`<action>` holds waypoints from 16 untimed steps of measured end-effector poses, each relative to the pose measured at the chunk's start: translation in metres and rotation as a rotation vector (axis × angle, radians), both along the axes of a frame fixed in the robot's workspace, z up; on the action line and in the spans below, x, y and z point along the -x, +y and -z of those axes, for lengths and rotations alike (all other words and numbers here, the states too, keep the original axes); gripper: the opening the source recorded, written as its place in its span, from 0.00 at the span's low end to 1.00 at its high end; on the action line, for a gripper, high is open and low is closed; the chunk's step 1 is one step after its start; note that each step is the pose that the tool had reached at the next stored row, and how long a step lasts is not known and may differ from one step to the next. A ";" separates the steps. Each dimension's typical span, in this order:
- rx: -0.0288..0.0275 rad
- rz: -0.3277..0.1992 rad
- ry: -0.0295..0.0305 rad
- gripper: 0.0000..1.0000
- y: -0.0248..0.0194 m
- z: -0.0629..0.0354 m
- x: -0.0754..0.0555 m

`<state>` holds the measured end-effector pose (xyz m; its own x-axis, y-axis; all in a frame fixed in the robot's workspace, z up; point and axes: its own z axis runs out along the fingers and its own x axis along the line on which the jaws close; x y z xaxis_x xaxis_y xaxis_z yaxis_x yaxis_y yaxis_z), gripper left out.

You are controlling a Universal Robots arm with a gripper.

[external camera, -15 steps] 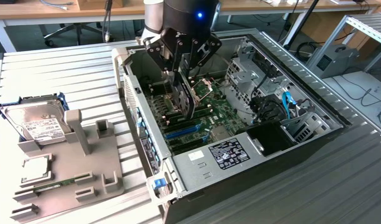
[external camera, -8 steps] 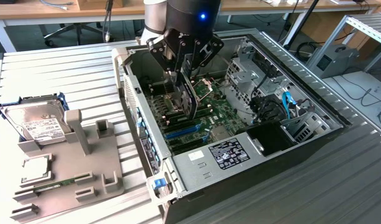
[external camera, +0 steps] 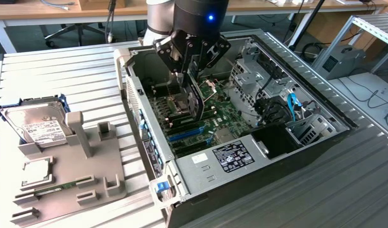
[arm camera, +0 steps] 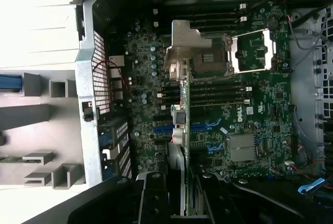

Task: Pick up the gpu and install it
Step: 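Pick up the gpu and move the gpu toward the slot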

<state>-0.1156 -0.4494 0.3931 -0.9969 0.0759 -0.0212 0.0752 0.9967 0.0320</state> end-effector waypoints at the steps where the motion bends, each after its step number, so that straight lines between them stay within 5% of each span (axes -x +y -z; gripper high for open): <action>1: -0.0002 0.000 -0.0001 0.26 0.0001 0.0007 0.000; 16: 0.0000 0.000 0.0003 0.26 0.0020 0.0108 -0.012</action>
<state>-0.1039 -0.4475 0.3822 -0.9969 0.0759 -0.0208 0.0753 0.9966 0.0320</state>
